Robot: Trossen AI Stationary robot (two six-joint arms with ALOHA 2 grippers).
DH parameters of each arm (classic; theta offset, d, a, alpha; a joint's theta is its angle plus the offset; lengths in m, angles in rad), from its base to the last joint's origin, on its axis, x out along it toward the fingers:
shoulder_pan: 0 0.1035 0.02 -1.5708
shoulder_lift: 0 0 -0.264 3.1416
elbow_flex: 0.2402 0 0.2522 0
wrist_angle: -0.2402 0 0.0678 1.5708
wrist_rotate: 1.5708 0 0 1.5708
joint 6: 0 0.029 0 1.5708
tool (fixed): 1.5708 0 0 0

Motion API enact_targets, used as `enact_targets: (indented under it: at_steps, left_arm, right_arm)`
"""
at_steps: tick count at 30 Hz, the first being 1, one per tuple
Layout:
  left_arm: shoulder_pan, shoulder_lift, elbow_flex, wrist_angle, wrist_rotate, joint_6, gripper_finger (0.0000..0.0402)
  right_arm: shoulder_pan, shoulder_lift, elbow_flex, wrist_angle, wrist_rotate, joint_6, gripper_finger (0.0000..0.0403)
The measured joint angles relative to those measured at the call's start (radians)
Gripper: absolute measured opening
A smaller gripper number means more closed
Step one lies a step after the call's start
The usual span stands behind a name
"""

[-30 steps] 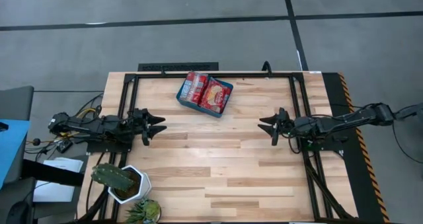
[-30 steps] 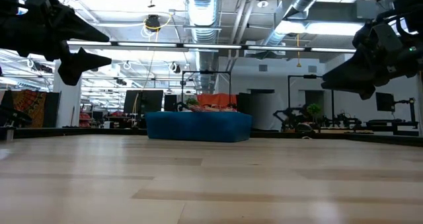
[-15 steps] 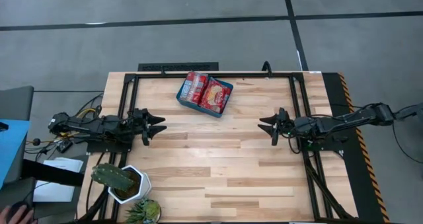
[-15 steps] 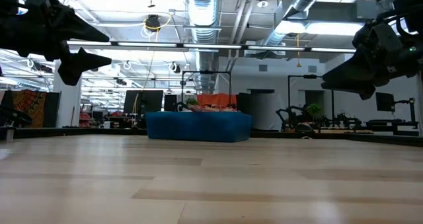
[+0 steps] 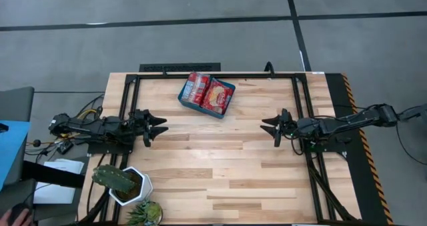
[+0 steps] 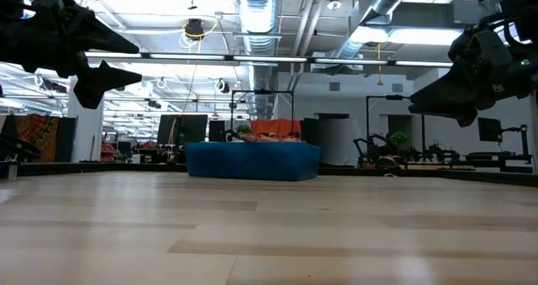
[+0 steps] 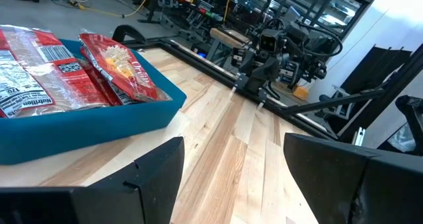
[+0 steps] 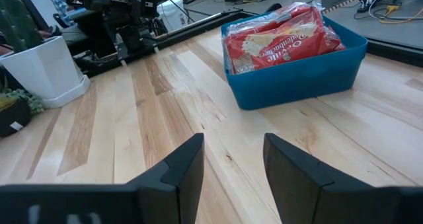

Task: Sort popcorn bags into baskets
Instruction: Return to Home Position

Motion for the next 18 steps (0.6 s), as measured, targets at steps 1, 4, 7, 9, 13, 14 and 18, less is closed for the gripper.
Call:
enact_targets:
  at_steps: [1,4,7,9,13,14,18]
  left_arm:
    - [0.0,0.0,0.0,0.0,0.0,0.0,0.025]
    - [0.0,0.0,0.0,0.0,0.0,0.0,0.025]
    - [0.0,0.0,0.0,0.0,0.0,0.0,0.025]
    - [0.0,0.0,0.0,0.0,0.0,0.0,0.025]
    - [0.0,0.0,0.0,0.0,0.0,0.0,0.025]
    - [0.0,0.0,0.0,0.0,0.0,0.0,0.025]
    - [0.0,0.0,0.0,0.0,0.0,0.0,0.025]
  right_arm:
    - [0.0,0.0,0.0,0.0,0.0,0.0,0.0178]
    - [0.0,0.0,0.0,0.0,0.0,0.0,0.0175]
    - [0.0,0.0,0.0,0.0,0.0,0.0,0.0177]
    - [0.0,0.0,0.0,0.0,0.0,0.0,0.0179]
    - [0.0,0.0,0.0,0.0,0.0,0.0,0.0184]
    - [0.0,0.0,0.0,0.0,0.0,0.0,0.0185]
    - [0.0,0.0,0.0,0.0,0.0,0.0,0.0188]
